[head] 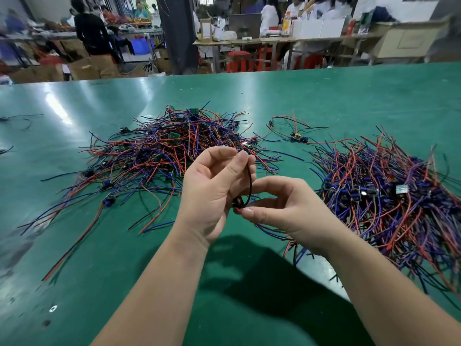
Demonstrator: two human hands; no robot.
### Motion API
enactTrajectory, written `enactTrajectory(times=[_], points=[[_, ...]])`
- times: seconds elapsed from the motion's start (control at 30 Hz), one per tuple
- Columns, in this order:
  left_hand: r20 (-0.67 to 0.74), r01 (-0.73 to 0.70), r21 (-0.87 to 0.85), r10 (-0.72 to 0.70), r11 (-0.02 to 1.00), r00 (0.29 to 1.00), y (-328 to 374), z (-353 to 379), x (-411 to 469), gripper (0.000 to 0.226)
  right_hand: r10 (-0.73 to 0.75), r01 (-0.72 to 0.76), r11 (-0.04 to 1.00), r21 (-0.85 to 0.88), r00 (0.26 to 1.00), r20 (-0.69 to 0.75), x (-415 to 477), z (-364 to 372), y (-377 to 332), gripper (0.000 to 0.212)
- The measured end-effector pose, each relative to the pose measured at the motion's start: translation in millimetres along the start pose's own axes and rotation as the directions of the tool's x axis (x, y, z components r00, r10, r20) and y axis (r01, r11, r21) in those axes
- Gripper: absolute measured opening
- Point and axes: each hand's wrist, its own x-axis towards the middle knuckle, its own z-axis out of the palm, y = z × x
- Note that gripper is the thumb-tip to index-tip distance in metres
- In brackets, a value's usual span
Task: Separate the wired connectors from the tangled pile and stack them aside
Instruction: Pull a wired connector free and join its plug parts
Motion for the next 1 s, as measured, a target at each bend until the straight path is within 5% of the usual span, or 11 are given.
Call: enactTrajectory(times=[0.13,0.27,0.4,0.47,0.53,0.63,0.73,0.83,0.93,1.0], points=[[-0.018,-0.033,-0.027,0.032,0.999,0.999,1,2,0,0.03,-0.034,0.045,0.995,0.084,0.991,-0.126,4,6,4,0.014],[-0.113,-0.006,-0.101,-0.006,0.995,0.994,5,-1,4,0.008,-0.002,0.089,0.948,0.305,0.961,-0.277,9,1,1,0.009],[-0.295,0.137,0.203,-0.073,0.97,0.953,2,-9,7,0.043,-0.035,0.186,0.902,0.391,0.931,-0.362,11,-9,-1,0.006],[-0.258,0.233,0.361,-0.144,0.903,0.956,-2,-6,6,0.034,-0.111,0.228,0.937,0.264,0.913,-0.393,11,-10,0,0.008],[-0.188,0.242,0.417,-0.177,0.876,0.966,-7,-5,4,0.028,-0.295,0.298,0.953,-0.052,0.878,-0.376,8,-10,2,0.018],[-0.13,0.209,0.444,-0.168,0.871,0.977,-11,-6,1,0.02,-0.585,0.385,0.685,-0.619,0.797,-0.152,6,-8,7,0.021],[-0.161,0.2,0.43,-0.143,0.881,0.976,-13,-10,3,0.015,-0.641,0.448,0.527,-0.722,0.768,0.009,6,-6,8,0.029],[-0.16,0.181,0.386,-0.127,0.905,0.979,-13,-9,5,0.013,-0.556,0.399,0.72,-0.568,0.822,-0.127,4,-4,5,0.036],[-0.142,0.148,0.293,-0.11,0.945,0.984,-12,-8,5,0.025,-0.333,0.247,0.934,-0.259,0.863,-0.379,6,-9,0,0.032],[-0.086,0.119,0.308,-0.097,0.944,0.992,-11,-7,3,0.028,-0.152,0.16,0.987,-0.015,0.897,-0.415,8,-14,-3,0.024]])
